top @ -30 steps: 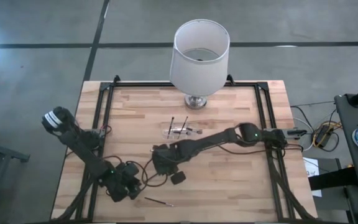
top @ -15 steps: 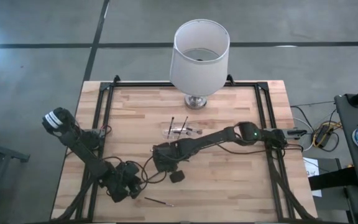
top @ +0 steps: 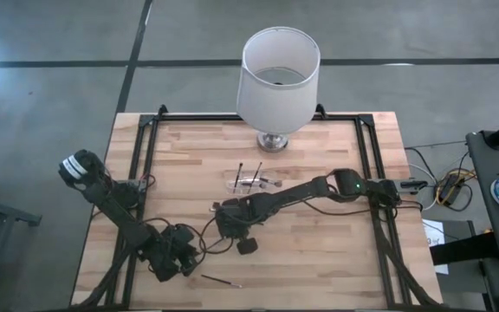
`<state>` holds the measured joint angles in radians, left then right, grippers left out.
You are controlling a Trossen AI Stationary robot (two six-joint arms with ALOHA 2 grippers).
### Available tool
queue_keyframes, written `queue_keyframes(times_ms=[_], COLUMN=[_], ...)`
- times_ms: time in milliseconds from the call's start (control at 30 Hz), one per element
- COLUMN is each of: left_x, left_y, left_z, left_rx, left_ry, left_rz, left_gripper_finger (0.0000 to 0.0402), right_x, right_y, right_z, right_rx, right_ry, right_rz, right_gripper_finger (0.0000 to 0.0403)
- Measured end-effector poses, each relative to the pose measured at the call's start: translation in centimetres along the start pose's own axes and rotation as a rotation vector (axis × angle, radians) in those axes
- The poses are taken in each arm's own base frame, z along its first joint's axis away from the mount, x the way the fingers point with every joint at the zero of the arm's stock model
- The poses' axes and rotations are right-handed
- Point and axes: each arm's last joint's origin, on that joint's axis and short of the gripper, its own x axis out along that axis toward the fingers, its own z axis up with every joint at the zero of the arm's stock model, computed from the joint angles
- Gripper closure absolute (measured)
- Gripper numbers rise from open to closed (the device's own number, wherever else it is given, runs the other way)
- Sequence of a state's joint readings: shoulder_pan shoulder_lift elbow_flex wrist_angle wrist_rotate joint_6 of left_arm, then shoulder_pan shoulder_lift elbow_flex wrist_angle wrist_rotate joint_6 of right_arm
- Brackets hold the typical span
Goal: Put items in baskets/containers
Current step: Put the eyeshadow brush into the transparent organizer
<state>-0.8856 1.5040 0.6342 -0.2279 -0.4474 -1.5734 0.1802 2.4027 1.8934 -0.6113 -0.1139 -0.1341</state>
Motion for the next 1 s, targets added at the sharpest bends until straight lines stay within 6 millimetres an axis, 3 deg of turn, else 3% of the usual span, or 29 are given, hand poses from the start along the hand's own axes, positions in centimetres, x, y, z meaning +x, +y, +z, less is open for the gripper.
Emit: queue_keyframes(times_ms=[167, 500, 1000], left_x=[-0.2, -1.6, -1.5], left_y=[-0.3, -0.3, 0.1], left_z=[-0.3, 0.1, 0.5], left_rx=[-0.001, 0.057, 0.551], left_ry=[0.032, -0.089, -0.105], left_rz=[-0.020, -0.009, 0.048], left_gripper_finger=[0.0315, 0.0297, 0.0273], right_x=[0.0, 0.1, 0.1], right_y=[0.0, 0.0, -0.2], right_z=[0.1, 0.0, 0.0], right_rx=[0.004, 0.004, 0.048], right_ry=[0.000, 0.002, 0.003], right_rz=[0.000, 0.000, -0.003], right_gripper_finger=[0.0385, 0.0385, 0.0385])
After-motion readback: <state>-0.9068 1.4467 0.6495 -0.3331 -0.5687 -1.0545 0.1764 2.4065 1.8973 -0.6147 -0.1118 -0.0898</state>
